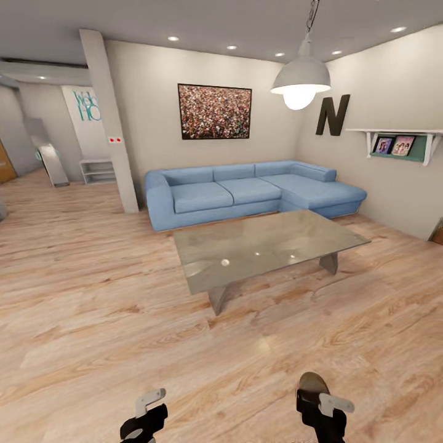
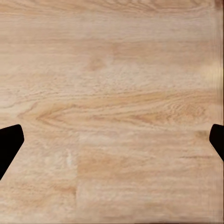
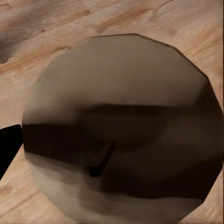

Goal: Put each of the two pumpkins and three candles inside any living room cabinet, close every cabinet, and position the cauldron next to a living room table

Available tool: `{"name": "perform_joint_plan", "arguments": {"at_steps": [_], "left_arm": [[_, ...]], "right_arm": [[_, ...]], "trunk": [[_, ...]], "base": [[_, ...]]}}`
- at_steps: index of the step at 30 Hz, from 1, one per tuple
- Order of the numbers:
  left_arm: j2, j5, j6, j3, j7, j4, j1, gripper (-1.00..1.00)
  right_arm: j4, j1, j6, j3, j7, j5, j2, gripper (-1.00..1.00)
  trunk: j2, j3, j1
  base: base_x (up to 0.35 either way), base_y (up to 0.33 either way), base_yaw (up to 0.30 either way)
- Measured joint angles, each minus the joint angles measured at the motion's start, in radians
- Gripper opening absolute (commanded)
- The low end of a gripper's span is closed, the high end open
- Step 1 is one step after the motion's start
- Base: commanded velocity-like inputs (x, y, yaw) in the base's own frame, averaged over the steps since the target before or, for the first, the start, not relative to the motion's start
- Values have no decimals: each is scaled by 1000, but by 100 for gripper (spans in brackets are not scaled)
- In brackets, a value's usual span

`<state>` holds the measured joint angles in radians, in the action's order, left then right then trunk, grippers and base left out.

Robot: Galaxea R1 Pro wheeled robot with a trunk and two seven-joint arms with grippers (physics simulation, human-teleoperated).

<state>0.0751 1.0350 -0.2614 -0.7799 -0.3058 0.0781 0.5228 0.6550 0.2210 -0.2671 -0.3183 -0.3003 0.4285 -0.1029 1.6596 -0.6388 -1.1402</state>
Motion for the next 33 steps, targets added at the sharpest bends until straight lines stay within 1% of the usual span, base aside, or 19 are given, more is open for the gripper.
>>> {"name": "perform_joint_plan", "arguments": {"at_steps": [5, 11, 22, 28, 33], "left_arm": [[3, 0, 2, 0, 2, -2, 0, 100], [3, 0, 4, 0, 25, -4, 0, 100], [3, 0, 3, 0, 30, -4, 0, 100], [3, 0, 3, 0, 31, -4, 0, 100], [4, 0, 3, 0, 31, -4, -1, 100]], "right_arm": [[0, 0, -1, 1, 0, 2, 0, -100], [0, 0, -2, 2, 0, 3, 0, -100], [1, 0, -2, 3, 0, 3, 0, -100], [2, 0, -2, 2, 0, 1, 0, -100], [2, 0, -2, 2, 0, 0, 0, -100]], "trunk": [[0, 0, 0], [0, 0, 0], [0, 0, 0], [0, 0, 0], [0, 1, 0]], "base": [[0, 0, -292], [0, 0, -292], [0, 0, -294], [5, 193, -295], [163, 226, -295]]}}
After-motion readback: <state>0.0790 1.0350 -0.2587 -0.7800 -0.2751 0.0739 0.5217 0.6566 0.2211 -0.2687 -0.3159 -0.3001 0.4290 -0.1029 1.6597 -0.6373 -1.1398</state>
